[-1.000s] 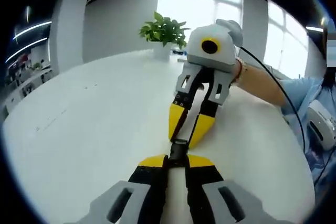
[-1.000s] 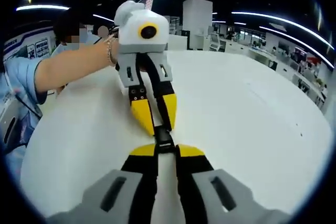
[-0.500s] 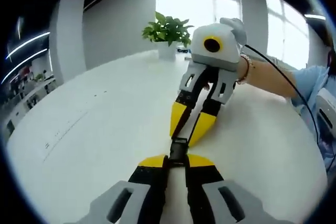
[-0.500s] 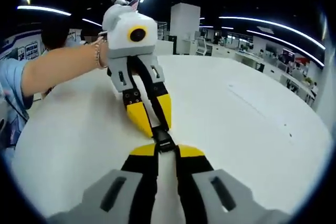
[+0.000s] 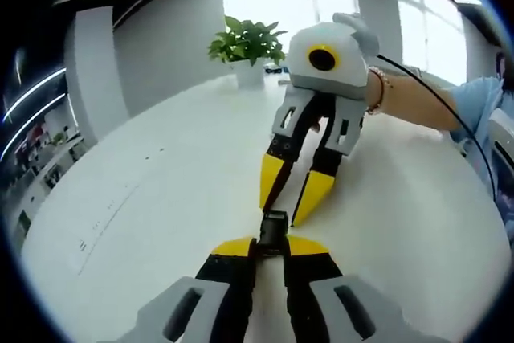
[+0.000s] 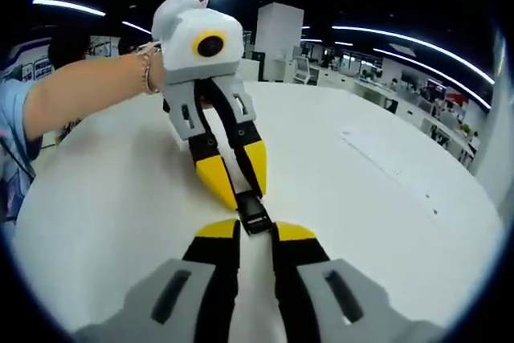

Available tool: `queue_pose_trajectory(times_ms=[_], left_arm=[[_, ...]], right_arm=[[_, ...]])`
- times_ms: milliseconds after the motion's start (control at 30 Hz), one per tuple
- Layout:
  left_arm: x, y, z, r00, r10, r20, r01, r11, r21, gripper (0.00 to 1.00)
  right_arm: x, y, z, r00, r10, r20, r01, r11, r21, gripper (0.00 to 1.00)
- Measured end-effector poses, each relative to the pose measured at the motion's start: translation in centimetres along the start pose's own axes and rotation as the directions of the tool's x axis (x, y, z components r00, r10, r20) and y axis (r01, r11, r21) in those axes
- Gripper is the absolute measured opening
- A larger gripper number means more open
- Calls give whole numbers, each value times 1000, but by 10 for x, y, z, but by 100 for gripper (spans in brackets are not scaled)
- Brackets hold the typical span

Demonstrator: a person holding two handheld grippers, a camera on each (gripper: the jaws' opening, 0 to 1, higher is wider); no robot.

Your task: Snap the two parts of the plastic buckle together until the buckle closes and remains connected.

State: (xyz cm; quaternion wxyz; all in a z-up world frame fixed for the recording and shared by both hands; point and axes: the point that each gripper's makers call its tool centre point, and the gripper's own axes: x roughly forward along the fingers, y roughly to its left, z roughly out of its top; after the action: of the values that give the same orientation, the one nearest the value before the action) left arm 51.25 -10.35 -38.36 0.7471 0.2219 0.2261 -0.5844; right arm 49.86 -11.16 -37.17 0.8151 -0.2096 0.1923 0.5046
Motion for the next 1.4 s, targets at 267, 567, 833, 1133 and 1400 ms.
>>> queue_pose_trajectory(times_ms=[267,567,833,1133,1400], left_arm=[[-4,12,1,999,41,-17,-41,999,30,14],[-15,25,13,983,175,-52,-169,981,96,60],[-73,23,60,933,339,121,-350,933,81,68],[-145,-36,64,837,447,317,-417,895,-160,65],[-203,-69,48,696,614,372,-547,789,-279,65]], right_arm=[[3,-3,0,999,-25,-30,23,999,-42,16],[3,-13,1,987,-154,-45,146,978,-148,28],[-12,-7,23,973,-207,100,206,978,18,49],[-76,6,93,909,-224,351,226,973,36,68],[-135,36,126,842,-266,470,290,957,24,63]])
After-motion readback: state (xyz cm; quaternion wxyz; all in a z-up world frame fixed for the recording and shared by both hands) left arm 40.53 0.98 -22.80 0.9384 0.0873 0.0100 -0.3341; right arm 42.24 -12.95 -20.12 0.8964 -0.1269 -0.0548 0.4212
